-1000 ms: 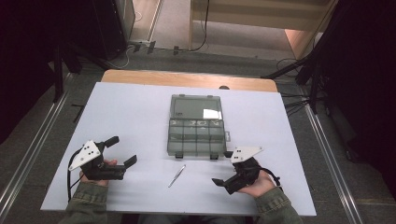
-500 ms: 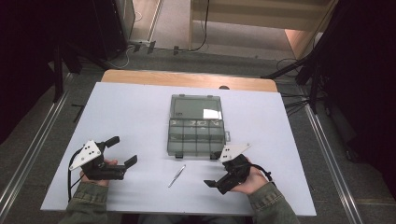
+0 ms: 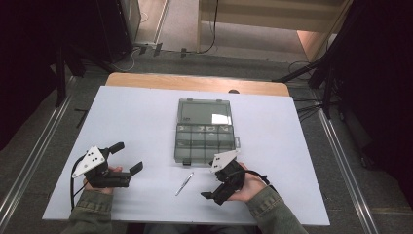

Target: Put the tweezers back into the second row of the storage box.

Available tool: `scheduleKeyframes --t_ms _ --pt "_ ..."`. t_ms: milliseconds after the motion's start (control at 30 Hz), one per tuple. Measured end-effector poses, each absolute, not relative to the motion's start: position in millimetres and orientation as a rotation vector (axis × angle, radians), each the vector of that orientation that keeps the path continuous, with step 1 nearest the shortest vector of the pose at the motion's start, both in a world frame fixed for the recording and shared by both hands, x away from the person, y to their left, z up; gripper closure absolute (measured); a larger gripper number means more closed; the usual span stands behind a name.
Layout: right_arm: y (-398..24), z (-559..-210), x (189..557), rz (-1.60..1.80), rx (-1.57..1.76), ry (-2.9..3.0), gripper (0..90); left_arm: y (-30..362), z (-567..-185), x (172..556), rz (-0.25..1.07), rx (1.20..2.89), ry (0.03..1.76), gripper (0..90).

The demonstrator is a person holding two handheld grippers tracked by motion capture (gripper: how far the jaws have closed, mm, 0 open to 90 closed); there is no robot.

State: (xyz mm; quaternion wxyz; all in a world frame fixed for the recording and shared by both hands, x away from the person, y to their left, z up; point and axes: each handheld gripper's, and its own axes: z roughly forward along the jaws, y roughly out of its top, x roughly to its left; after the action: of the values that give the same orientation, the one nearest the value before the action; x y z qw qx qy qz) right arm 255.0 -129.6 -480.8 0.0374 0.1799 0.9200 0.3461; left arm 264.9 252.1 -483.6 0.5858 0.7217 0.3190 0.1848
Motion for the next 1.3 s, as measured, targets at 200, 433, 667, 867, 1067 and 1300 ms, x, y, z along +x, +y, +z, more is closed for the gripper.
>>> scheduleKeyframes --t_ms 200,433,667,867,1067,1300 --pt "-108.3 -482.6 262.7 1.006 0.487 2.881 0.0 252.2 -483.4 264.8 0.434 1.680 0.744 0.0" --pt "-86.9 -483.5 267.4 0.930 0.398 2.940 1.5 252.0 -483.5 265.0 0.431 1.679 0.745 0.0" --pt "-69.4 -484.0 273.3 0.823 0.312 2.974 5.5 252.1 -483.6 265.2 0.429 1.679 0.746 0.0" --pt "-59.2 -484.6 275.8 0.764 0.229 3.005 15.6 252.1 -483.6 265.3 0.429 1.679 0.746 0.0" --pt "-49.6 -483.4 276.8 0.713 0.185 2.998 21.5 252.0 -483.6 265.4 0.428 1.678 0.746 0.0" --pt "-43.7 -481.5 282.1 0.673 0.179 3.016 32.0 251.8 -483.9 265.7 0.420 1.677 0.748 0.0"
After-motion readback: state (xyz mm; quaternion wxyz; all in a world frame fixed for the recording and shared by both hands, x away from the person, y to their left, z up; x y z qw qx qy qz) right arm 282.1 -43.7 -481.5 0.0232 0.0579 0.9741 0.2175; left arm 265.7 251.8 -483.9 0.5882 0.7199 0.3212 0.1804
